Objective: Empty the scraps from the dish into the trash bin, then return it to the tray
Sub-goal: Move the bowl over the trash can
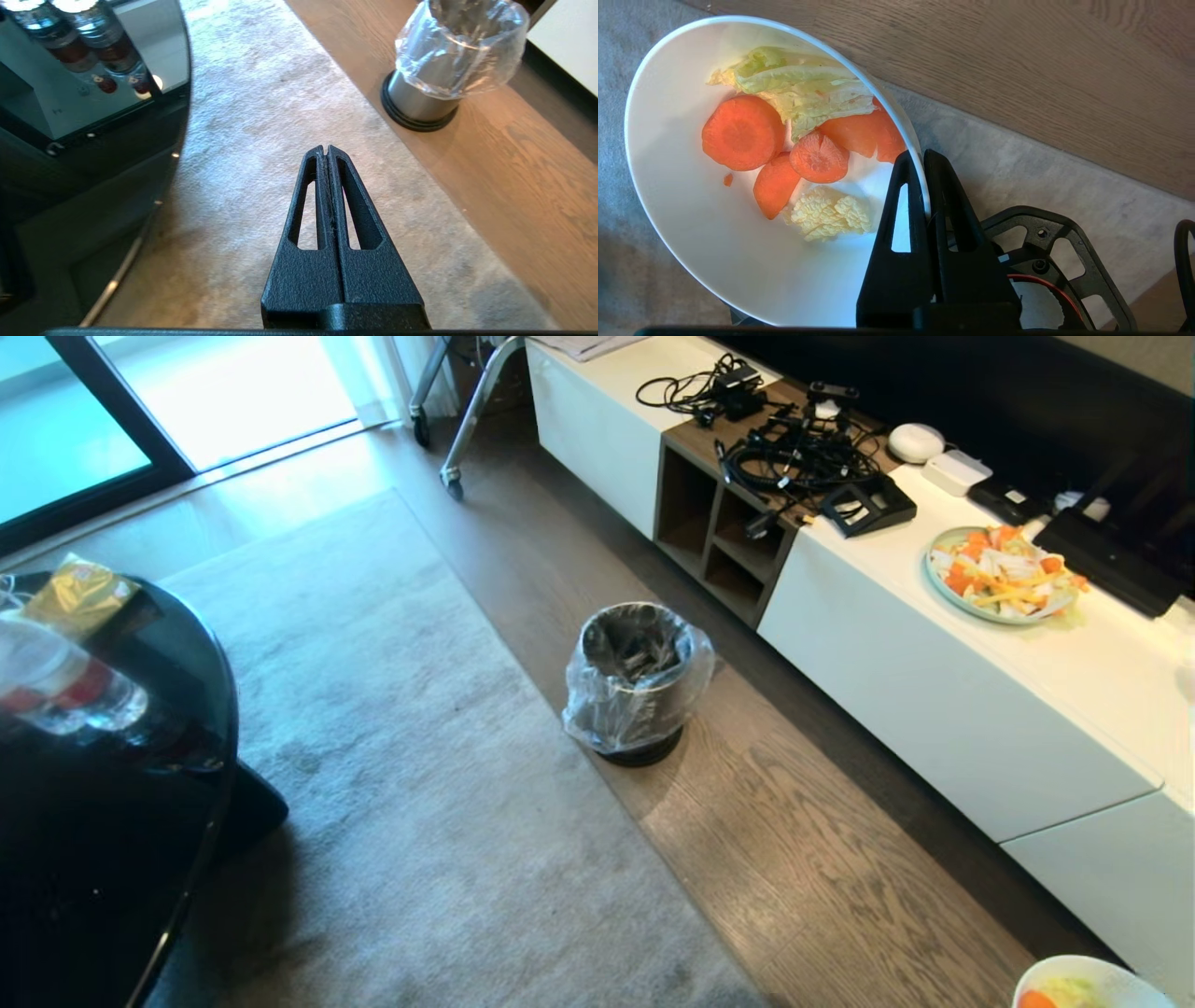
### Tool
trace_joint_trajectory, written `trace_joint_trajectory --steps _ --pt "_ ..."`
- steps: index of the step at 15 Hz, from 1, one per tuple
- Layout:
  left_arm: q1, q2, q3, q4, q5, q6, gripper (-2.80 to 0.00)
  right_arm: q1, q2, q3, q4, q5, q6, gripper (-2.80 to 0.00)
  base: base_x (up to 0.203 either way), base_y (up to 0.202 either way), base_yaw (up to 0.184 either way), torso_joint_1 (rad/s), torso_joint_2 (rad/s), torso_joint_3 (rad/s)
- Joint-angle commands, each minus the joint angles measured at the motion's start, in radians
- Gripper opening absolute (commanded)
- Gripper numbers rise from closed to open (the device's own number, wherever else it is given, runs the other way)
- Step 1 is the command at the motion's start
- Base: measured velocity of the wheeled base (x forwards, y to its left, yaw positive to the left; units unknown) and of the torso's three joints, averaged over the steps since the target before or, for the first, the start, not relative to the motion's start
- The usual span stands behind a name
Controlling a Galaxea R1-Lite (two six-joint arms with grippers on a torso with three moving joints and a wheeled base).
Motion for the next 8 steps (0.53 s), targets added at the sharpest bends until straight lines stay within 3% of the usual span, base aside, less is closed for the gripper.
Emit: trace_joint_trajectory --steps 1,8 --pt "0.000 0.000 0.000 0.000 -0.001 -0.002 -2.80 0.001 0.000 0.001 0.002 -0.001 0.004 -2.80 0.000 -0.147 -0.001 0.002 0.00 0.006" --pt "0.000 0.000 0.000 0.000 -0.001 -0.002 -2.80 0.001 0.000 -0.001 0.002 -0.001 0.004 -2.80 0.000 -0.013 -0.001 0.001 0.00 0.000"
